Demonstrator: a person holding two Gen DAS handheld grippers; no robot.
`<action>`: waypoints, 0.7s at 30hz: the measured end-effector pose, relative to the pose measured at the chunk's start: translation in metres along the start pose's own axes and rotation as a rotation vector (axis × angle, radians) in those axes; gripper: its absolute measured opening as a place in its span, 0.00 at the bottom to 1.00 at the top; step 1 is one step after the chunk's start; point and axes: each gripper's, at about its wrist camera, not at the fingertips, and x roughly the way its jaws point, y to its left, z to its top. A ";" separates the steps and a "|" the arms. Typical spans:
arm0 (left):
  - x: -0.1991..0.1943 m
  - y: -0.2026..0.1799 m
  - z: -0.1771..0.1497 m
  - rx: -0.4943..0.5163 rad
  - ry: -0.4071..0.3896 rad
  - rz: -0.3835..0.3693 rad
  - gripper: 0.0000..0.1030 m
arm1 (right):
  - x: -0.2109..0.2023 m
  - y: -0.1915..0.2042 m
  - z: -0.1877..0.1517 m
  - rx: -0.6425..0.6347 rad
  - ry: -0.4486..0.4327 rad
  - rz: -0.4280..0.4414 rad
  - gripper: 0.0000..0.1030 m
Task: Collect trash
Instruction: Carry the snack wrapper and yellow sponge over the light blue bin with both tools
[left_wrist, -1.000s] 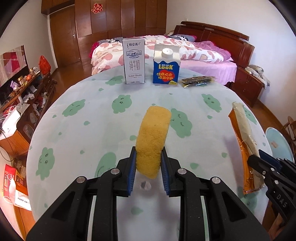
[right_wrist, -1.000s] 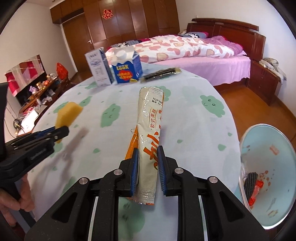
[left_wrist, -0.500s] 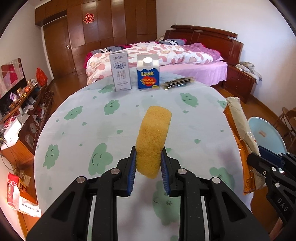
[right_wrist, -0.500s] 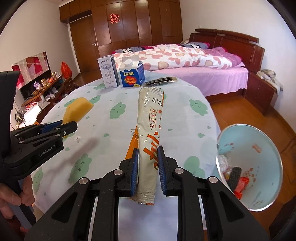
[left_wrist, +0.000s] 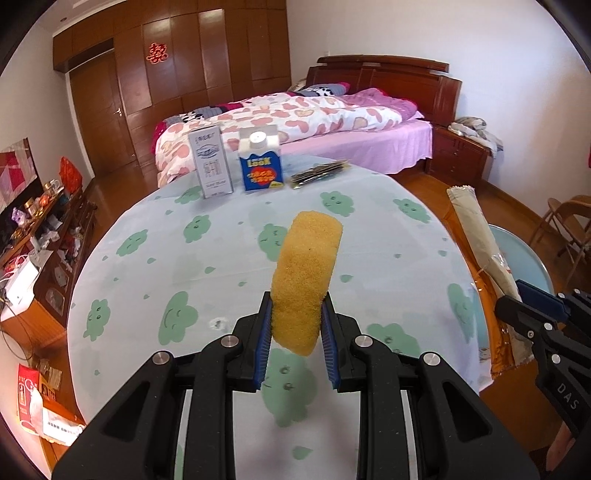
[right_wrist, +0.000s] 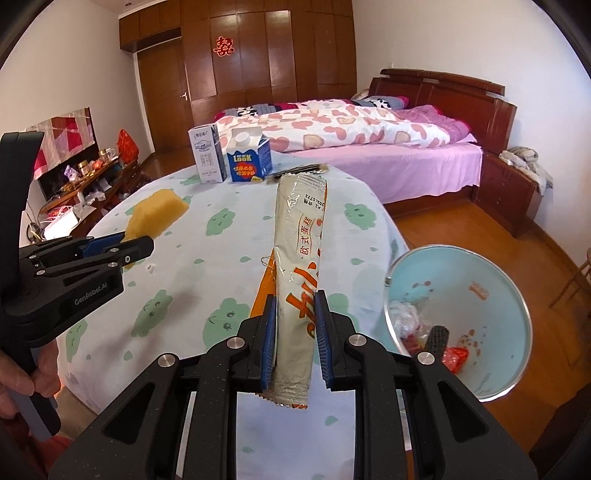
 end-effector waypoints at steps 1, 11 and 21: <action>-0.001 -0.002 0.000 0.002 -0.001 -0.009 0.24 | -0.003 -0.003 -0.001 0.003 -0.004 -0.005 0.20; -0.011 -0.028 0.004 0.035 -0.026 -0.079 0.24 | -0.024 -0.028 -0.005 0.042 -0.034 -0.049 0.20; -0.014 -0.045 0.014 0.055 -0.041 -0.114 0.24 | -0.036 -0.052 -0.006 0.070 -0.056 -0.091 0.20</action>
